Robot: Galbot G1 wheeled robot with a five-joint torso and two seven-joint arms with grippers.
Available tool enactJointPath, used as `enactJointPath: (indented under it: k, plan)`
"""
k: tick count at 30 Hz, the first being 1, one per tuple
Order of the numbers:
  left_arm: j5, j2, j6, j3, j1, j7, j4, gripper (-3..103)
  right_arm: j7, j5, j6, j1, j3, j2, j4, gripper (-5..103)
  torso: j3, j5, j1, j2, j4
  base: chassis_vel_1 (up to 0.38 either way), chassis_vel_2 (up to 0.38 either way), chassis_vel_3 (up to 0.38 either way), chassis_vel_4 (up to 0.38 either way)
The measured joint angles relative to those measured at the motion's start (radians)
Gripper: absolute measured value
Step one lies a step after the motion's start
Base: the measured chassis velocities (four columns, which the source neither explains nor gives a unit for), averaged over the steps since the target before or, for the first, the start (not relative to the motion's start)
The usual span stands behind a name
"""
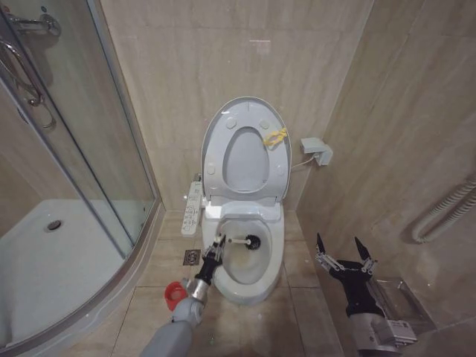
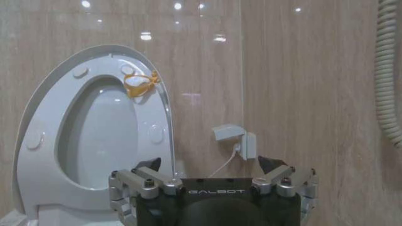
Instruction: Open the toilet lid, clean the toilet bowl with a toilet brush, close the toilet lid, and flush.
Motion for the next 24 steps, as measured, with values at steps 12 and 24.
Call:
enactJointPath:
  k: [12, 24]
  plan:
    - [-0.195, 0.047, 0.110, 0.066, 0.010, -0.074, -0.262, 21, 0.000, 0.000, 0.000, 0.000, 0.000, 0.000, 0.000, 100, 0.000, -0.0005, 0.000, 0.000, -0.0015, 0.000, 0.000, 0.000, 0.000]
    - [-0.023, 0.047, 0.046, 0.018, -0.050, -0.069, -0.090, 21, 0.000, 0.000, 0.000, 0.000, 0.000, 0.000, 0.000, 100, 0.000, 0.0001, 0.000, 0.000, -0.0006, 0.000, 0.000, 0.000, 0.000]
